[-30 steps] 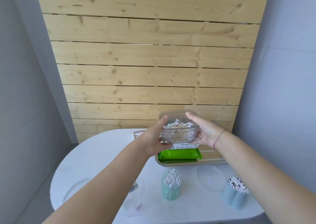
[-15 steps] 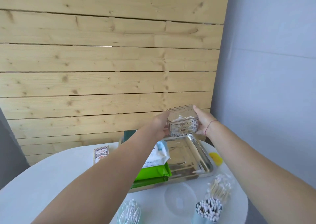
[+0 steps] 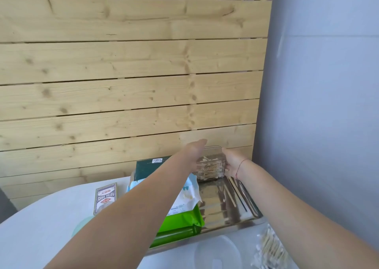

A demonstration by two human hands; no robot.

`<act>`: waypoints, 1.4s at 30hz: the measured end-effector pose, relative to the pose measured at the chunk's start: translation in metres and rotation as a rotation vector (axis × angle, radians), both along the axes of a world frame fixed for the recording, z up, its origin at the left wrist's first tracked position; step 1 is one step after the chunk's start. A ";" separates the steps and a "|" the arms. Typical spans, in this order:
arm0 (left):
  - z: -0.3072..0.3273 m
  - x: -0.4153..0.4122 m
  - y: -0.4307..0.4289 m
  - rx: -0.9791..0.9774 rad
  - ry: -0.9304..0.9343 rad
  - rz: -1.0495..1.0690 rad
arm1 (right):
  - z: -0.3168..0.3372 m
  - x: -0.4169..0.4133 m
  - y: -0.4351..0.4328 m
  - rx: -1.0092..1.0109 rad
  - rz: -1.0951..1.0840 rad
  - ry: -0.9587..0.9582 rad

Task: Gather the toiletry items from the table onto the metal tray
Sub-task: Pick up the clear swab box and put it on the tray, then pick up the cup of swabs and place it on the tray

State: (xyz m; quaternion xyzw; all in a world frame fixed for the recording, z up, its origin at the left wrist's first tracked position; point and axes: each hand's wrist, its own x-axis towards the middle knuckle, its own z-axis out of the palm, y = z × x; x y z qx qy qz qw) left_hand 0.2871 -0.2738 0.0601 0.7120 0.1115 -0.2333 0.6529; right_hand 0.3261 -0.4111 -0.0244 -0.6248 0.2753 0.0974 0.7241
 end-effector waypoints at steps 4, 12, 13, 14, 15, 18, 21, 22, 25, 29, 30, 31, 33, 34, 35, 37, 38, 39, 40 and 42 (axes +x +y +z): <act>0.000 0.005 -0.005 0.108 -0.034 -0.018 | 0.005 -0.002 0.007 0.002 0.028 -0.001; 0.007 -0.001 -0.001 0.068 -0.047 -0.068 | 0.009 -0.008 0.020 -0.098 0.071 -0.033; 0.006 -0.004 0.002 0.048 -0.046 -0.065 | 0.012 -0.013 0.023 -0.124 0.076 -0.039; 0.008 -0.006 0.006 0.030 -0.051 -0.059 | 0.015 -0.018 0.024 -0.156 0.083 -0.039; 0.009 -0.008 0.009 0.017 -0.065 -0.050 | 0.018 -0.021 0.025 -0.198 0.084 -0.038; 0.019 -0.017 0.025 0.007 -0.111 -0.022 | 0.039 -0.039 0.025 -0.376 -0.026 -0.093; 0.034 -0.036 0.057 -0.028 -0.157 -0.012 | 0.067 -0.064 0.030 -0.642 -0.130 -0.265; 0.039 -0.044 0.070 -0.057 -0.168 -0.007 | 0.076 -0.075 0.034 -0.722 -0.113 -0.335; 0.053 -0.075 0.112 -0.108 -0.213 0.036 | 0.101 -0.113 0.057 -0.849 0.027 -0.529; 0.064 -0.128 0.173 -0.122 -0.261 0.077 | 0.126 -0.178 0.091 -0.895 0.328 -0.622; 0.064 -0.139 0.187 -0.117 -0.271 0.084 | 0.127 -0.190 0.095 -0.874 0.379 -0.620; 0.064 -0.156 0.205 -0.109 -0.280 0.098 | 0.126 -0.205 0.103 -0.855 0.423 -0.614; 0.063 -0.185 0.237 -0.105 -0.292 0.135 | 0.119 -0.232 0.119 -0.848 0.500 -0.606; 0.061 -0.196 0.251 -0.102 -0.298 0.156 | 0.115 -0.244 0.127 -0.842 0.533 -0.602; 0.060 -0.205 0.263 -0.100 -0.300 0.174 | 0.110 -0.253 0.136 -0.829 0.569 -0.593; 0.054 -0.221 0.284 -0.083 -0.300 0.207 | 0.097 -0.268 0.156 -0.793 0.649 -0.559; 0.051 -0.225 0.291 -0.068 -0.296 0.225 | 0.092 -0.272 0.164 -0.793 0.701 -0.542; 0.048 -0.233 0.301 -0.047 -0.293 0.243 | 0.087 -0.278 0.176 -0.803 0.759 -0.537; 0.044 -0.237 0.307 -0.031 -0.290 0.250 | 0.085 -0.283 0.186 -0.827 0.818 -0.540; 0.035 -0.248 0.318 0.005 -0.290 0.245 | 0.080 -0.292 0.207 -0.897 0.952 -0.560</act>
